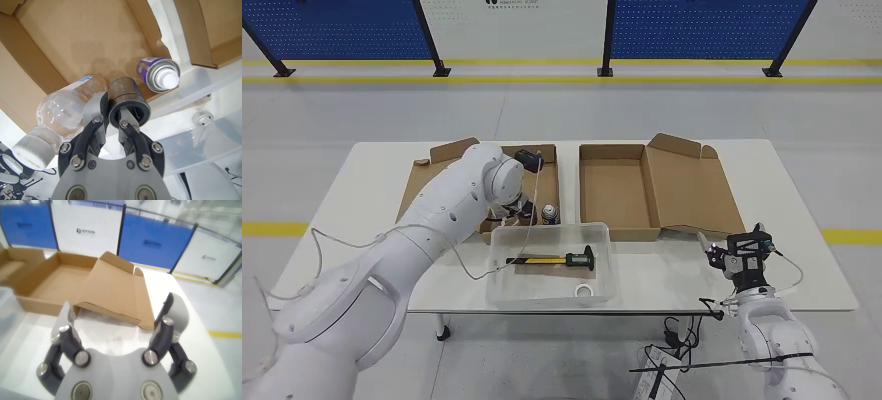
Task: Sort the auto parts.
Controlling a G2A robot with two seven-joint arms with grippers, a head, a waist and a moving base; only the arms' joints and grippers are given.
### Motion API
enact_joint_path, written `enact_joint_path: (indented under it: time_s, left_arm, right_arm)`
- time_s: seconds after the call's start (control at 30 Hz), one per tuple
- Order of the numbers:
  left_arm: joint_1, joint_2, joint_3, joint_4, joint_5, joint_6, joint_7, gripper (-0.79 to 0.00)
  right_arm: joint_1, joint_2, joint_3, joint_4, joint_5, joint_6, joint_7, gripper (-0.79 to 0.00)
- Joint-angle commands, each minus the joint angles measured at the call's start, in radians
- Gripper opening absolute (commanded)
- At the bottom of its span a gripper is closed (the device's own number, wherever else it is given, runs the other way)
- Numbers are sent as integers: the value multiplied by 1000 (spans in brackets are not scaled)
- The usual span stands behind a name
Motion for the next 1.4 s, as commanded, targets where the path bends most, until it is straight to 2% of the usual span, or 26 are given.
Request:
enact_joint_path:
  time_s: [0.0,0.83,0.93,0.97,1.0,1.37]
  left_arm:
    - [0,-6,0,13,5,-4,1,-785]
    - [-1,-86,-1,187,5,-73,12,-785]
    - [-4,-94,-3,202,8,-79,16,-486]
    - [-6,-97,-3,204,11,-80,18,-188]
    - [-7,-100,-4,207,13,-81,20,0]
    - [-27,-116,-12,202,54,-112,22,0]
  right_arm:
    - [0,0,0,0,0,0,0,0]
    - [0,0,0,0,0,0,0,0]
    - [0,0,0,0,0,0,0,0]
    - [0,0,0,0,0,0,0,0]
    - [0,0,0,0,0,0,0,0]
    - [0,0,0,0,0,0,0,0]
